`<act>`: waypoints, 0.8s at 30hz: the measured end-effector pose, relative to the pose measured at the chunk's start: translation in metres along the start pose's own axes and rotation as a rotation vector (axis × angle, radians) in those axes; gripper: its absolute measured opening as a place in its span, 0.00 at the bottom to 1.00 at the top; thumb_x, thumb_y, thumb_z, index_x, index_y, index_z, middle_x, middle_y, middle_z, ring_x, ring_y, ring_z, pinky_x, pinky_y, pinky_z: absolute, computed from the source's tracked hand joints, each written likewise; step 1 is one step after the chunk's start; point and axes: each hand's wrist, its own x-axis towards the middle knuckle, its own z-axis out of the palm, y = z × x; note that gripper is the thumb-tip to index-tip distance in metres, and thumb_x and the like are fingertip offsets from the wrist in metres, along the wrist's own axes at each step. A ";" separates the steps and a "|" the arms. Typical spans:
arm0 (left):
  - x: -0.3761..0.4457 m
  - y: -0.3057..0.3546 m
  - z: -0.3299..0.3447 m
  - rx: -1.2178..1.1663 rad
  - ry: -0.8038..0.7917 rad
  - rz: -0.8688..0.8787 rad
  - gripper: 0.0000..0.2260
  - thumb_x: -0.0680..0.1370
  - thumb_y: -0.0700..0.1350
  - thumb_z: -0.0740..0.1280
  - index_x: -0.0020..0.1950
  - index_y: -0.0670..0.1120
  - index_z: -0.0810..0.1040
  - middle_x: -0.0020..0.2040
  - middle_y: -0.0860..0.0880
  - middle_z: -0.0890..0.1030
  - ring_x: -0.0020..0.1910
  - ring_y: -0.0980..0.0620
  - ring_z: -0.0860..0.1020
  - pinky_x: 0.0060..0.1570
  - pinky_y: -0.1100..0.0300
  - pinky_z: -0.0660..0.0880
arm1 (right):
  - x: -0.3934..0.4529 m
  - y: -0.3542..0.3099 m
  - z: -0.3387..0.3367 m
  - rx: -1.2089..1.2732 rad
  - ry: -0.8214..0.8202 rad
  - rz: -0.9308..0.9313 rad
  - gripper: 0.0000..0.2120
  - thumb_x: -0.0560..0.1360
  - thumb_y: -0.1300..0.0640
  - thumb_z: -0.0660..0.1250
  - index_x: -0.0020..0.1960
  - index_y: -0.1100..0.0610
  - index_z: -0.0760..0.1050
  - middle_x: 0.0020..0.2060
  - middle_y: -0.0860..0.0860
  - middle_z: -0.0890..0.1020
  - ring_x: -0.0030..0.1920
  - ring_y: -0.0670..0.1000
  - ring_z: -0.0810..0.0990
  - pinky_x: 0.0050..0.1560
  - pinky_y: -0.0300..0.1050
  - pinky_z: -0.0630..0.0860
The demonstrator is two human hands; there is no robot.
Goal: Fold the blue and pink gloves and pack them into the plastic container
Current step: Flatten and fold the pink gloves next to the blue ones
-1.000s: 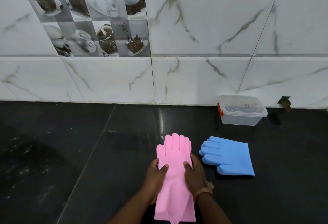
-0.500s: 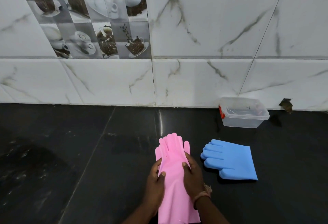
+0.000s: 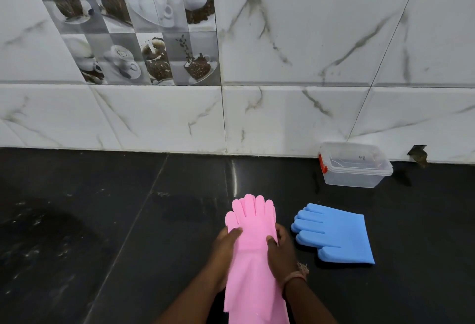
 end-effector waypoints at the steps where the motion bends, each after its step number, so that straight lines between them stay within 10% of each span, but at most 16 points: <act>1: 0.003 0.004 -0.001 0.074 -0.023 0.040 0.12 0.83 0.47 0.67 0.66 0.50 0.76 0.64 0.46 0.81 0.60 0.45 0.81 0.58 0.46 0.81 | 0.000 0.000 -0.001 0.006 0.003 0.002 0.21 0.82 0.62 0.59 0.75 0.57 0.64 0.73 0.54 0.69 0.72 0.55 0.68 0.73 0.51 0.65; 20: 0.002 -0.011 0.011 0.111 -0.051 0.124 0.23 0.84 0.44 0.64 0.78 0.44 0.65 0.75 0.46 0.72 0.72 0.45 0.73 0.72 0.53 0.69 | -0.007 0.000 -0.002 0.034 0.011 -0.009 0.18 0.82 0.63 0.59 0.71 0.57 0.66 0.70 0.55 0.72 0.69 0.55 0.71 0.72 0.54 0.67; 24: 0.005 -0.014 0.026 0.181 -0.024 0.078 0.19 0.85 0.48 0.61 0.77 0.48 0.67 0.75 0.51 0.72 0.60 0.59 0.75 0.59 0.69 0.69 | -0.004 -0.005 -0.001 0.044 0.023 0.037 0.19 0.82 0.61 0.60 0.72 0.57 0.66 0.71 0.54 0.72 0.70 0.55 0.71 0.71 0.52 0.67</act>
